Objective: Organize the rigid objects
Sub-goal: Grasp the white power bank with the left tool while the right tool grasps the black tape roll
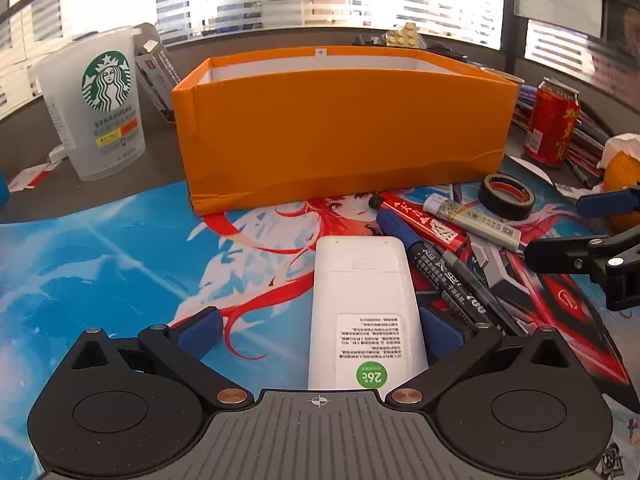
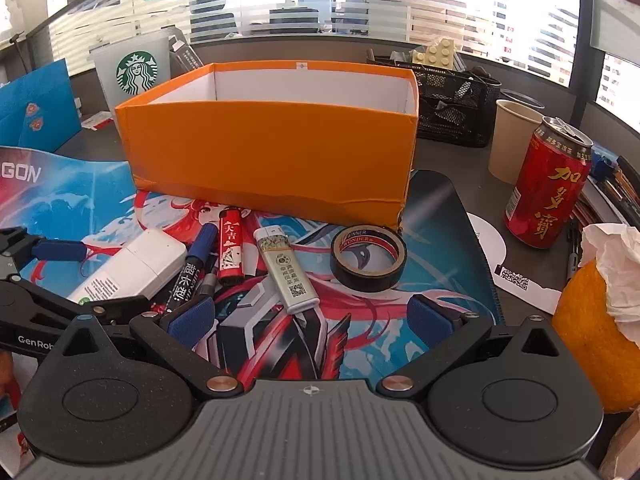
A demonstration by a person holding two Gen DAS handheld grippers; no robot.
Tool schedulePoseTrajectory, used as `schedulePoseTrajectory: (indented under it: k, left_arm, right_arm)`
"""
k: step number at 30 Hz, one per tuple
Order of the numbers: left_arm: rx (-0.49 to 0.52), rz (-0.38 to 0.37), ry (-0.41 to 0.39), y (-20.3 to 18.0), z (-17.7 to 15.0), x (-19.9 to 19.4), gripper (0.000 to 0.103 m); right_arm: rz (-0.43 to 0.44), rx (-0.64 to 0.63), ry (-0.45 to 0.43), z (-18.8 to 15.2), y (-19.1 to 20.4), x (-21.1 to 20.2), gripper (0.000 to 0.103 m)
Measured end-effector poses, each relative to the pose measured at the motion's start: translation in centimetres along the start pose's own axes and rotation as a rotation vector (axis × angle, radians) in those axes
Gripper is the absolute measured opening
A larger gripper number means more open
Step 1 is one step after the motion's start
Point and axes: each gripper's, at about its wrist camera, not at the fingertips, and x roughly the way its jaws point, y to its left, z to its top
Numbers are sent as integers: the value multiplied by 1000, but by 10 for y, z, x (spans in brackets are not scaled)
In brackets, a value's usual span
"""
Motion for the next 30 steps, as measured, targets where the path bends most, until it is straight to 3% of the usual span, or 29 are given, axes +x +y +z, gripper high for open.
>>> schedulePoseTrajectory:
  k: [3,6,8,10,18,21,24,30]
  left_arm:
    - [2,-4,-20,0,0,2,102]
    - [22,-26,-42,0,-2,-1,91]
    - [43,-53,-56,-5,-2,-6,64]
    - [64,-64,-61,-10,-3,-9,56]
    - [18,-79,-55,-3,-3,-12,53]
    - [10,-75,-49,0,-2,-12,53]
    - [-19,-74,-41,7,0,-10,53]
    - [-4,-35,-41,12,3,-5,53]
  right_arm:
    - [-13,14,-10,0,-5,2,103]
    - [-18,44,-27,-1,-13,4,103]
    - [-20,62,-41,-1,-19,4,103]
    - [-19,74,-59,-1,-23,4,103]
    - [-39,54,-83,11,-32,21,102]
    - [-26,76,-75,15,-38,31,97]
    - [-32,98,-49,20,-43,42,78]
    - [-71,46,-34,25,-38,53,75]
